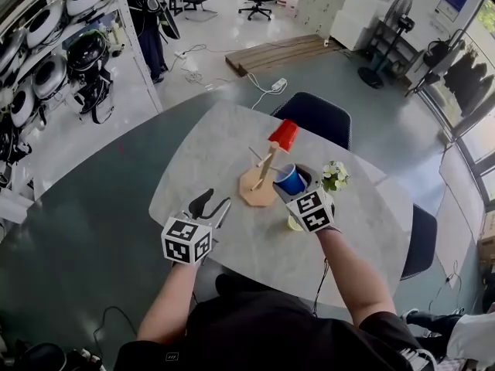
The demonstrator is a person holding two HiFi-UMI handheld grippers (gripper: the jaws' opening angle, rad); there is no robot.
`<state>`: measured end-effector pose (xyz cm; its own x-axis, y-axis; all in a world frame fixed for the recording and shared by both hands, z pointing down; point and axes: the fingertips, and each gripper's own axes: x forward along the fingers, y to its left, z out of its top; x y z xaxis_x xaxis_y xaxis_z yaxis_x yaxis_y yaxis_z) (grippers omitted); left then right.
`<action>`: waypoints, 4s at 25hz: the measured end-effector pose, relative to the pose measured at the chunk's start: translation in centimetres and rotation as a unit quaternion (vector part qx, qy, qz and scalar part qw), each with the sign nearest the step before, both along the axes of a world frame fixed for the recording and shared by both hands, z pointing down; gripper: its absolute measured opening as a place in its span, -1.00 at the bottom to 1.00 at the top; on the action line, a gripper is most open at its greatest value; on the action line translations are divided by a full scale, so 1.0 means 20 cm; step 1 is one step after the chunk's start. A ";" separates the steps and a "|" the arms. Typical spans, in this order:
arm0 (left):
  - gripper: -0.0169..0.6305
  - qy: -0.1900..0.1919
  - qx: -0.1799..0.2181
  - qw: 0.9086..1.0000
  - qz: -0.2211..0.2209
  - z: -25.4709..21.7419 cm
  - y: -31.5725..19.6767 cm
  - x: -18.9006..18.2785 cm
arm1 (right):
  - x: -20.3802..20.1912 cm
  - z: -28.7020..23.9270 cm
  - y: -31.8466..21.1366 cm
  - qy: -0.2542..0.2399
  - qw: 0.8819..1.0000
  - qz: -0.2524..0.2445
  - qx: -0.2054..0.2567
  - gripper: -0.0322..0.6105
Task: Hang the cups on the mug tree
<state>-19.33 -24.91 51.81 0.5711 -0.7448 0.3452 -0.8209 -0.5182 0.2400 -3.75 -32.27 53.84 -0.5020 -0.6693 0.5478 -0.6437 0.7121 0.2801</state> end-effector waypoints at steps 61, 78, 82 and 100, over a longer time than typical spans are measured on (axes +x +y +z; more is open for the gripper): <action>-0.30 0.013 0.079 0.996 0.026 -0.31 0.22 -0.14 | -0.02 -0.64 0.50 -0.081 0.982 0.063 0.156 -0.42; -0.30 -0.033 0.089 0.995 0.028 -0.38 0.29 0.50 | 0.67 -0.61 0.62 -0.241 0.962 0.074 0.100 -0.86; -0.30 -0.032 0.091 0.995 0.035 -0.39 0.31 0.65 | 0.78 -0.58 0.66 -0.249 0.962 0.070 0.092 -0.86; -0.28 -0.006 0.055 0.996 0.068 -0.08 0.42 1.04 | 1.01 -0.23 0.75 -0.242 0.966 0.094 0.015 -0.86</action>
<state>1.38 -16.44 50.23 0.6653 -0.6950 0.2727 -0.7441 -0.6470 0.1666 16.54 -17.31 49.32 -0.5623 -0.7853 0.2590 -0.8215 0.5662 -0.0667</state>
